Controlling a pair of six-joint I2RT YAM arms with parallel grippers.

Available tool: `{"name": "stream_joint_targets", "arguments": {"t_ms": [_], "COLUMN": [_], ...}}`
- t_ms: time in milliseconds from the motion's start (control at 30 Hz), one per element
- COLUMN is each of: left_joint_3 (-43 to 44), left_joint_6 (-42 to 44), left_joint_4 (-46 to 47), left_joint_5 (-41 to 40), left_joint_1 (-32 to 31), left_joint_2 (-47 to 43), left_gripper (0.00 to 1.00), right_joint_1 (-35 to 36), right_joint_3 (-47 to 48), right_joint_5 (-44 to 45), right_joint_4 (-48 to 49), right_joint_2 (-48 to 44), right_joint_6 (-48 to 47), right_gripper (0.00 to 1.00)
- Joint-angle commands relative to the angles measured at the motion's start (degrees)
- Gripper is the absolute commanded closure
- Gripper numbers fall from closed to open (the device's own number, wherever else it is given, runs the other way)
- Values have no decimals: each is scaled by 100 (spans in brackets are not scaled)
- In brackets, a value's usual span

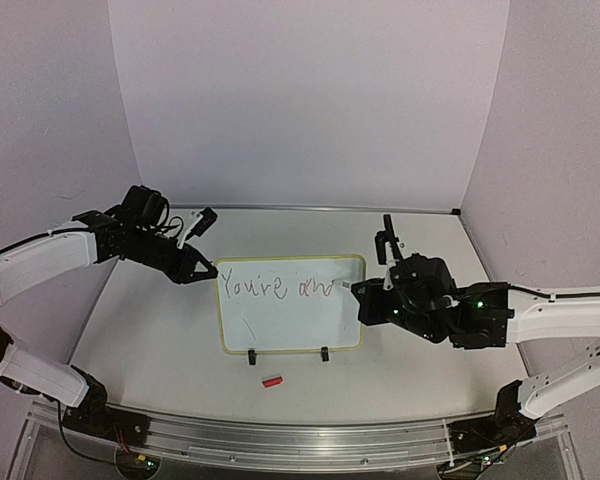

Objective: Write a sentence on the whiteboard

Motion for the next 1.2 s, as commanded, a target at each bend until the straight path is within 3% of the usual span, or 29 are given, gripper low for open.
{"name": "stream_joint_targets", "arguments": {"t_ms": [0,433,1167], "left_joint_3": [58,58,59], "left_joint_6": [114,115,117], "left_joint_4": [-284,-290,-288], "left_joint_5": [-143,-137,-148], "left_joint_1": [-49,-49,-49], "left_joint_2": [170,167,137], "left_gripper": [100,100,100], "right_joint_1": [-29,-31,-28], "right_joint_3": [98,-202,-127], "right_joint_5": [4,-233,-80], "right_joint_4": [-53,-178,-393], "right_joint_2": [9,-69,-610], "right_joint_6": [123,527,338], "right_gripper": [100,100,100]}}
